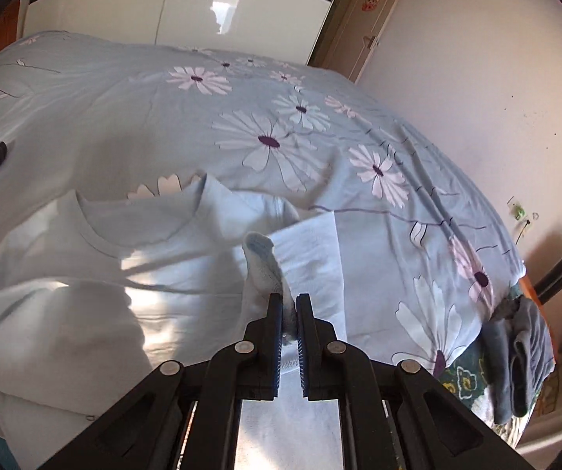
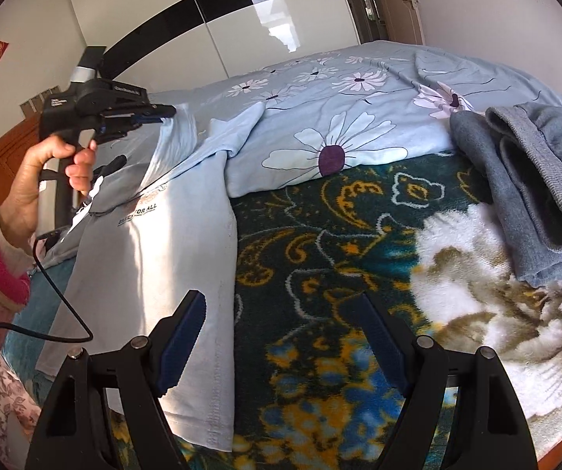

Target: Fold clothes

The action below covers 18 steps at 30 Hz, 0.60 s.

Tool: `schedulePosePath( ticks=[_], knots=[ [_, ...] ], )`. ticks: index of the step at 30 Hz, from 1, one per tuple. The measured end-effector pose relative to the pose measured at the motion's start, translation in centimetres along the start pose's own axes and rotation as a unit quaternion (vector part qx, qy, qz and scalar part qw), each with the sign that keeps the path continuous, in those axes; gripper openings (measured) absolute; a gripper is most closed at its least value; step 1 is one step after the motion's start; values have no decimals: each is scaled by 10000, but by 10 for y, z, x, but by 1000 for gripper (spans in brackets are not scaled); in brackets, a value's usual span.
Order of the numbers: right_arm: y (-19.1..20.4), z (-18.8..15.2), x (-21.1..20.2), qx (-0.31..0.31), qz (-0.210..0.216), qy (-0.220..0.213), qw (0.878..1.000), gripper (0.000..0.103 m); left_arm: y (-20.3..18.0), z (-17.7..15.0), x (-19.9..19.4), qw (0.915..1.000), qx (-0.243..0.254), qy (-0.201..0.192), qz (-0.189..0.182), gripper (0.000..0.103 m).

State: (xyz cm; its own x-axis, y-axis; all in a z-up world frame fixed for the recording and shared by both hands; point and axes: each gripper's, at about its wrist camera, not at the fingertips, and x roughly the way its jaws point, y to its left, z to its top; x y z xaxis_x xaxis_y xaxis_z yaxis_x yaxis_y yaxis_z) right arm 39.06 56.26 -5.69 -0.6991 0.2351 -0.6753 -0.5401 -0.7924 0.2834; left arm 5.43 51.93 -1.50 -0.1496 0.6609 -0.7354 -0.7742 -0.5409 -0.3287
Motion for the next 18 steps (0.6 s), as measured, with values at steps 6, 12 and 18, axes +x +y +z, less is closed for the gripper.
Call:
schedulePosePath(
  ticks=[6, 12, 18],
  knots=[
    [9, 16, -5, -308, -66, 1, 9995, 81, 1, -15, -13, 9990, 207, 243, -325, 44],
    [51, 74, 10, -759, 647, -171, 9949, 81, 49, -22, -81, 9978, 606, -191, -210, 63],
    [92, 144, 77, -1000, 1163, -50, 9882, 81, 169, -24, -121, 9942, 104, -412, 988, 65]
  ],
)
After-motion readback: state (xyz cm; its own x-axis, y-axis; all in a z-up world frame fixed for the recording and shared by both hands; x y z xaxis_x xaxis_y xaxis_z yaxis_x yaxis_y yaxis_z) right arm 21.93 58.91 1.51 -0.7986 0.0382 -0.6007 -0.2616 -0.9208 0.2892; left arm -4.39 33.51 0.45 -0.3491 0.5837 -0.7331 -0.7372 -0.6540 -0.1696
